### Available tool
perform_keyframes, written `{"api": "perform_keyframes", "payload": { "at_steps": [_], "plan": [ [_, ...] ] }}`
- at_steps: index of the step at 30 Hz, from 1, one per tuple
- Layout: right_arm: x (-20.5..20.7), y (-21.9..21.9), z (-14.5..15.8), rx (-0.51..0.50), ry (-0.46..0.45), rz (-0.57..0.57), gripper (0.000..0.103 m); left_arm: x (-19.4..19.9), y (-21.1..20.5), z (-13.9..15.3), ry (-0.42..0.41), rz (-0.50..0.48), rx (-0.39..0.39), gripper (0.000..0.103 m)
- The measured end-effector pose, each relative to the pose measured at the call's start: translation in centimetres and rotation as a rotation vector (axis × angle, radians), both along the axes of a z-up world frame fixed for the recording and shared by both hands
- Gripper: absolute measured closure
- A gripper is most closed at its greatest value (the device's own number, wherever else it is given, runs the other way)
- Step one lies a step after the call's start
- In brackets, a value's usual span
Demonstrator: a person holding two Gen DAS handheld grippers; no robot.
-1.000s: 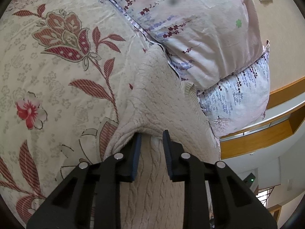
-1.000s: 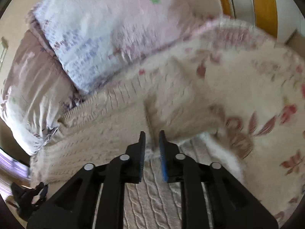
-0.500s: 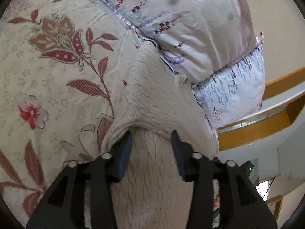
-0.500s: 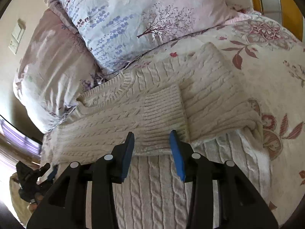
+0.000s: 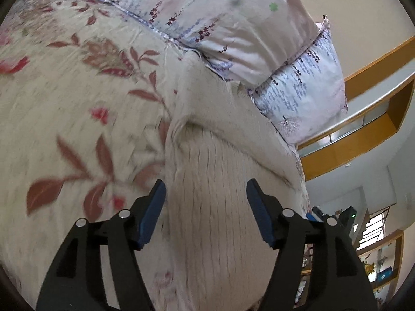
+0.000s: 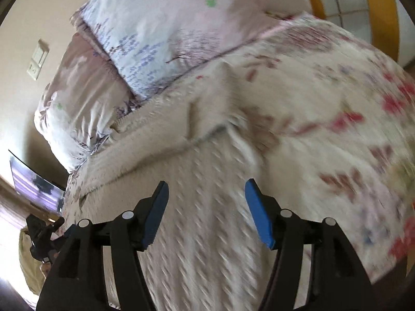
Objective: Fold small clothes
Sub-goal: 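Grasp the sweater hem with both grippers and lift it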
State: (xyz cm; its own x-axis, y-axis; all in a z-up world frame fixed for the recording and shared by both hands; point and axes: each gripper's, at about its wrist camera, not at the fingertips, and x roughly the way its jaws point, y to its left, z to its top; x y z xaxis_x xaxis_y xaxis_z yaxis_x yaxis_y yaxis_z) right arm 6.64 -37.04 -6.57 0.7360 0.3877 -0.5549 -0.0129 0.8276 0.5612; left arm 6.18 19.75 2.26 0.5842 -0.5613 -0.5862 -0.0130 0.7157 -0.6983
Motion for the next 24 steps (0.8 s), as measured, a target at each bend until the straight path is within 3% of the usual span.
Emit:
{"api": "perform_keyframes", "payload": {
  "at_steps": [8,13,20,24],
  "plan": [
    [-4.5,-1.7,-3.9,0.089,0.048,0.016,0.041,-3.8,-0.1,-1.1,0.025,-0.017,-0.03,0.04],
    [-5.9,-2.1,-5.8,0.251,0.058,0.118,0.055,-5.6,-0.7,-1.2,0.018,-0.061,-0.09,0.042],
    [-8.1,-0.7,-7.1,0.292,0.06,0.263,0.069,-8.4,-1.9,-2.6,0.011,-0.157,-0.185,0.069],
    [-9.7,0.5,-7.2,0.242,0.071,0.339,0.071,-9.9,-2.5,-3.5,0.003,-0.227,-0.233,0.073]
  ]
}}
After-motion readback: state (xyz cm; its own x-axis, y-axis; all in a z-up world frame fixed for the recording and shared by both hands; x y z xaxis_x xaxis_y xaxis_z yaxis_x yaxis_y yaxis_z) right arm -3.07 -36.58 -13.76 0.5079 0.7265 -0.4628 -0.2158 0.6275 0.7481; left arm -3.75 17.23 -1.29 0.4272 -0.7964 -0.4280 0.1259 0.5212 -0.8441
